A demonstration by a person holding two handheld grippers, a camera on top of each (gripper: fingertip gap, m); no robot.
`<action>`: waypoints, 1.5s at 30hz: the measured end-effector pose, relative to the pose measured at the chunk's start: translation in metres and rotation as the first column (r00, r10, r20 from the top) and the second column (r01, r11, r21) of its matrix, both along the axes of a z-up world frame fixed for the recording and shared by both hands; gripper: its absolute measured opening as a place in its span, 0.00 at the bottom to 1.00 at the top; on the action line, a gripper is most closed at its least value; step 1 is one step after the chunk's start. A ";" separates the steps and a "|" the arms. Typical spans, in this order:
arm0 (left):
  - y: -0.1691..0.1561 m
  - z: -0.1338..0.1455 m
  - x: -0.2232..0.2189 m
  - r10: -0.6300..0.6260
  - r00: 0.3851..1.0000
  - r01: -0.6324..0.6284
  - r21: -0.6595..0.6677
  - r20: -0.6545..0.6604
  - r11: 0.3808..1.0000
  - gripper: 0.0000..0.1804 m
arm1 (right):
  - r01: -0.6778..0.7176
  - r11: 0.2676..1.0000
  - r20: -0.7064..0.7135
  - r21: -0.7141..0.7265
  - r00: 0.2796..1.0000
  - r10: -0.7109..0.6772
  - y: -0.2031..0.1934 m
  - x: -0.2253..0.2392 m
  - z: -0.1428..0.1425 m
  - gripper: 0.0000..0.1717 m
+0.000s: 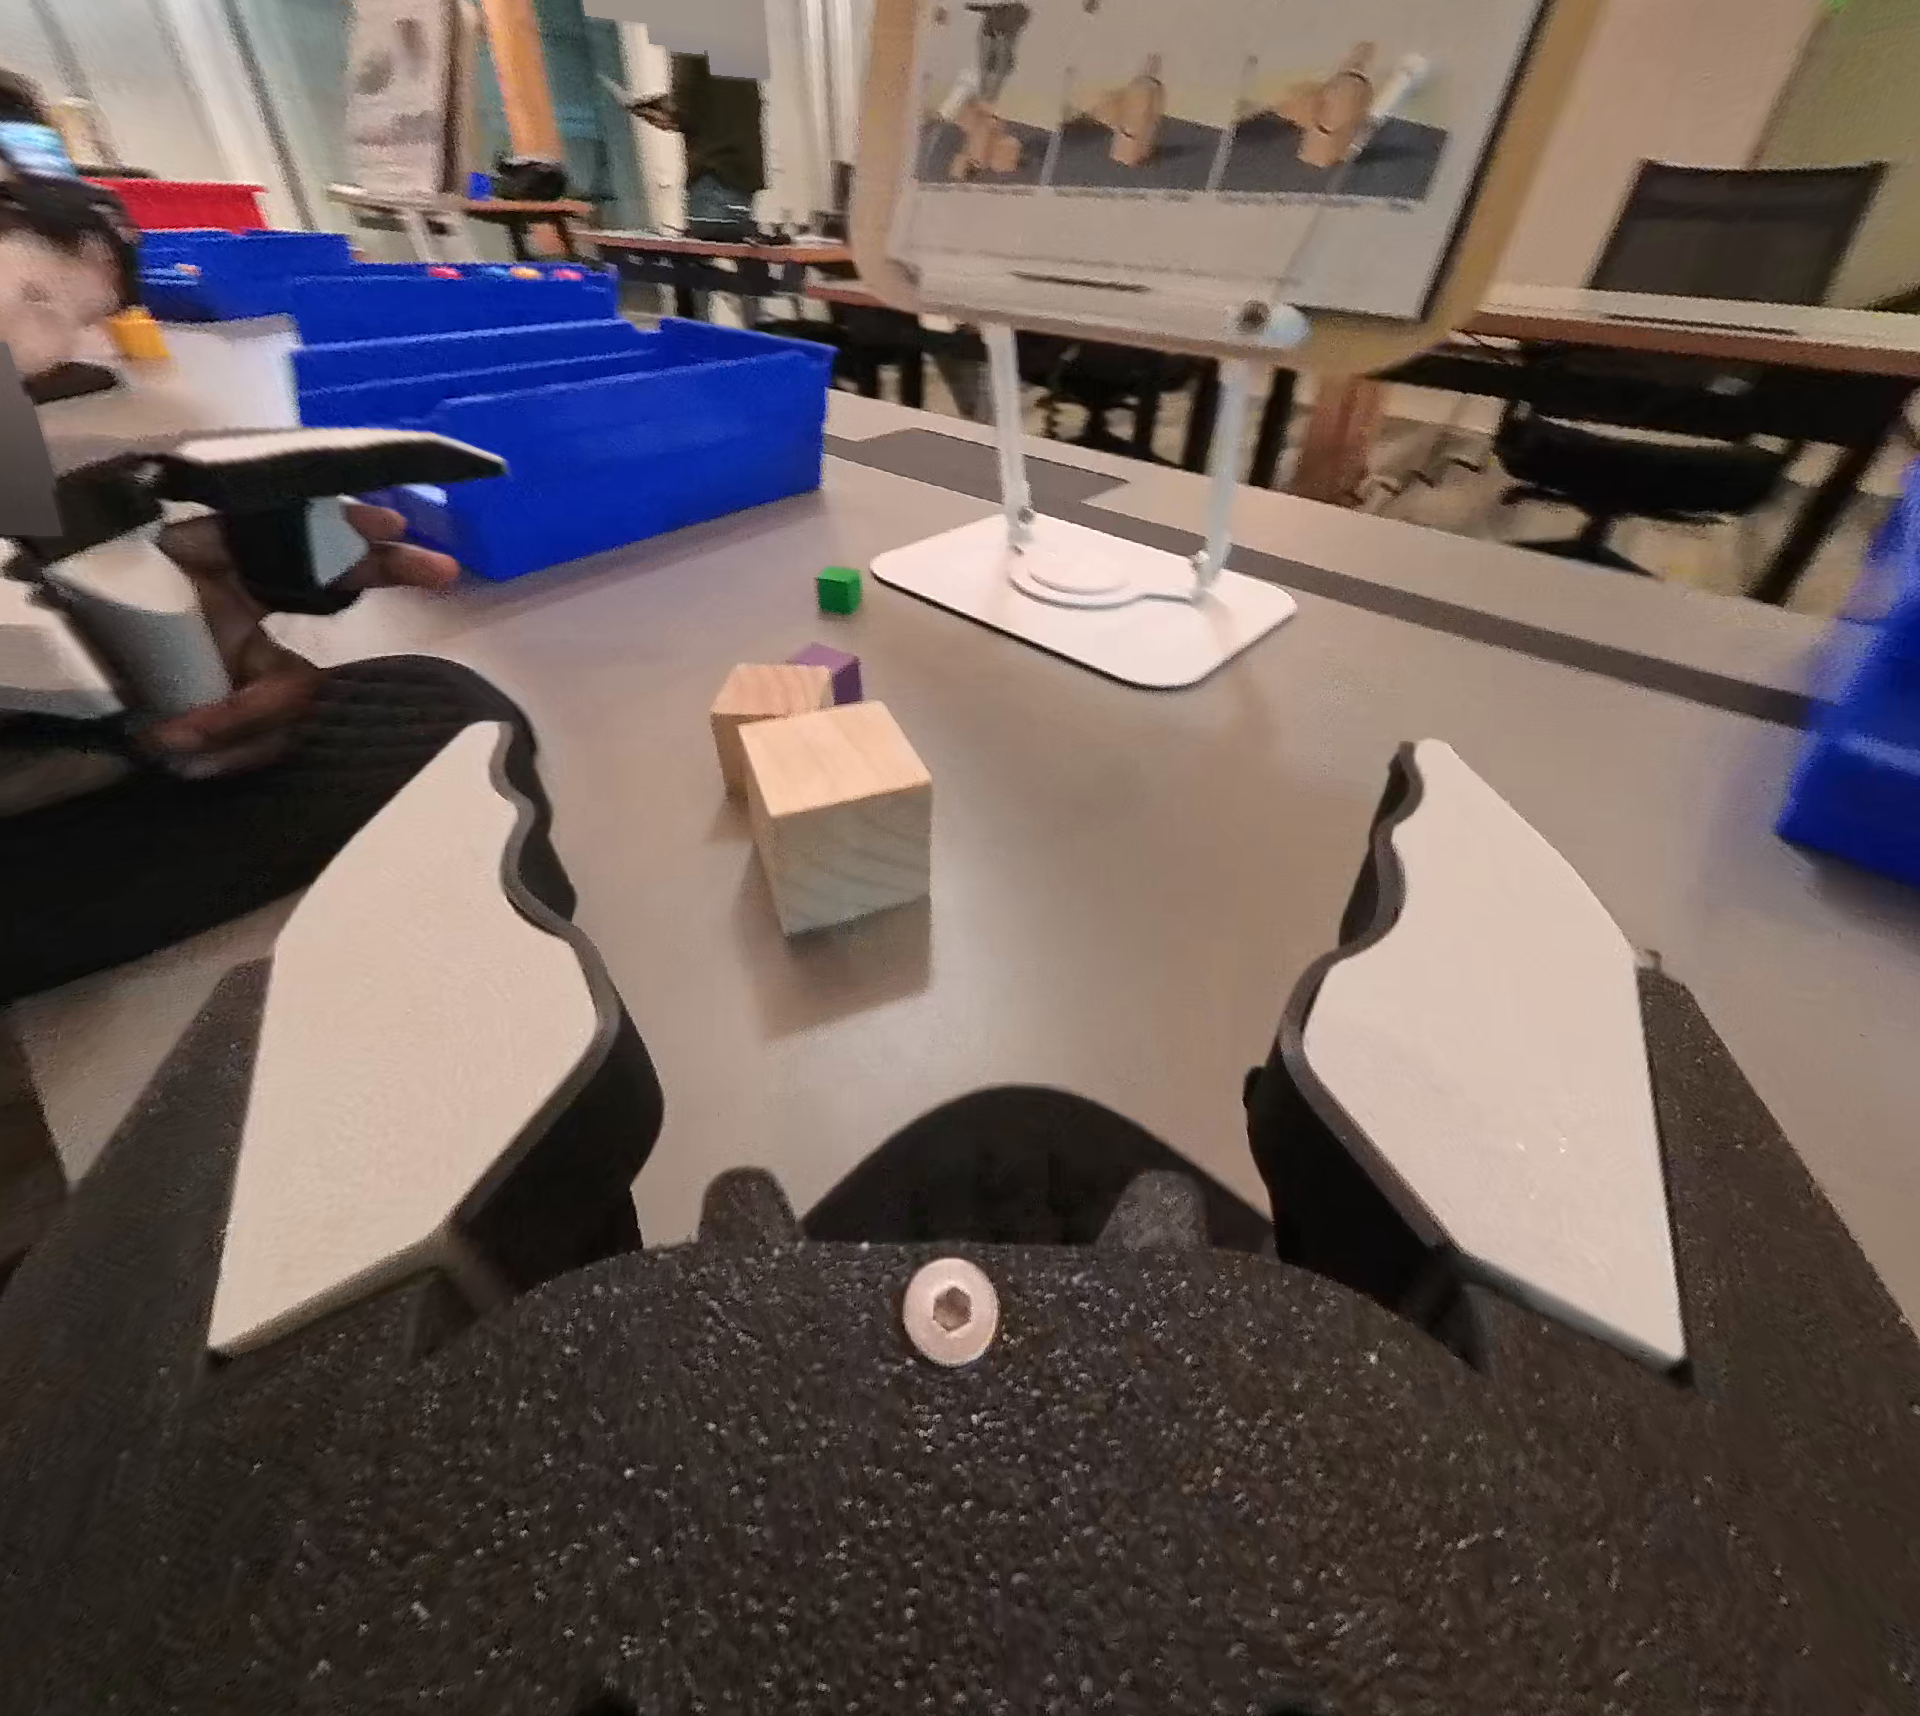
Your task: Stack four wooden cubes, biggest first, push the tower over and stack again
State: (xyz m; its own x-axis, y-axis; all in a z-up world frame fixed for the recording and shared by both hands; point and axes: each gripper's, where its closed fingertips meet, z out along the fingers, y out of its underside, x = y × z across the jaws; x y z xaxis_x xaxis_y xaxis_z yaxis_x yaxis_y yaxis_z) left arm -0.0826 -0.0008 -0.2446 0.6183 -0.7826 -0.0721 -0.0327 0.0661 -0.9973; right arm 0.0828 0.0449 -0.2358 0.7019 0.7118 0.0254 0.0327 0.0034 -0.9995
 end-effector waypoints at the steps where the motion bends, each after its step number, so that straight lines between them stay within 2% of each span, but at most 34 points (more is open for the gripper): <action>1: 0.000 0.000 0.000 -0.001 1.000 0.001 -0.002 0.002 1.000 0.78 | 0.050 0.999 0.005 -0.013 0.999 -0.050 -0.001 0.005 -0.005 0.84; 5: 0.000 0.001 -0.001 -0.001 1.000 0.001 -0.002 0.012 1.000 0.77 | 0.200 0.979 0.029 0.040 0.979 -0.202 -0.006 0.017 -0.006 0.84; 8: -0.002 0.002 0.000 -0.011 1.000 0.011 0.001 0.012 1.000 0.74 | 0.227 0.973 0.049 0.035 0.972 -0.228 -0.008 0.018 -0.011 0.84; 10: -0.006 0.002 0.004 -0.066 0.998 0.066 -0.010 0.001 0.998 0.70 | 0.221 0.975 0.057 0.032 0.973 -0.222 -0.008 0.017 -0.015 0.83; 12: -0.009 -0.002 0.010 -0.146 0.987 0.143 -0.051 -0.066 0.988 0.63 | 0.209 0.978 0.048 0.016 0.977 -0.210 -0.007 0.017 -0.016 0.83; 15: 0.000 0.002 0.014 -0.209 0.937 0.199 -0.063 -0.280 0.978 0.57 | 0.209 0.978 0.019 0.019 0.978 -0.209 -0.008 0.019 -0.014 0.83; 17: 0.003 0.010 0.024 -0.308 0.856 0.289 -0.111 -0.415 0.951 0.53 | 0.211 0.977 0.012 0.033 0.977 -0.211 -0.009 0.020 -0.013 0.83; 20: 0.023 0.023 0.043 -0.395 0.711 0.375 -0.162 -0.582 0.913 0.46 | 0.207 0.978 0.012 0.034 0.978 -0.207 -0.009 0.019 -0.013 0.83; 21: 0.026 0.022 0.052 -0.447 0.640 0.421 -0.201 -0.625 0.884 0.45 | 0.203 0.979 0.009 0.030 0.979 -0.204 -0.009 0.019 -0.013 0.83; 24: 0.031 0.006 0.072 -0.590 0.375 0.517 -0.367 -0.715 0.773 0.41 | 0.191 0.982 -0.007 0.013 0.982 -0.191 -0.009 0.020 -0.013 0.82; 27: 0.050 -0.015 0.081 -0.606 0.156 0.503 -0.465 -0.780 0.728 0.41 | 0.176 0.984 -0.017 0.005 0.984 -0.176 -0.009 0.019 -0.013 0.82; 31: 0.069 -0.041 0.086 -0.618 -0.029 0.433 -0.567 -0.786 0.700 0.40 | 0.166 0.986 -0.028 -0.001 0.986 -0.166 -0.010 0.019 -0.013 0.81; 35: 0.071 -0.061 0.083 -0.626 -0.134 0.373 -0.624 -0.768 0.687 0.40 | 0.154 0.988 -0.032 -0.005 0.988 -0.154 -0.010 0.018 -0.013 0.80; 41: 0.070 -0.082 0.082 -0.606 -0.182 0.335 -0.628 -0.774 0.702 0.43 | 0.142 0.990 -0.010 -0.004 0.990 -0.142 -0.011 0.015 -0.015 0.78; 43: 0.075 -0.091 0.079 -0.568 -0.228 0.329 -0.612 -0.790 0.719 0.35 | 0.138 0.990 -0.009 -0.006 0.990 -0.138 -0.011 0.015 -0.015 0.78; 45: 0.076 -0.093 0.079 -0.566 -0.246 0.335 -0.617 -0.787 0.713 0.33 | 0.137 0.991 -0.008 -0.007 0.991 -0.137 -0.011 0.015 -0.015 0.78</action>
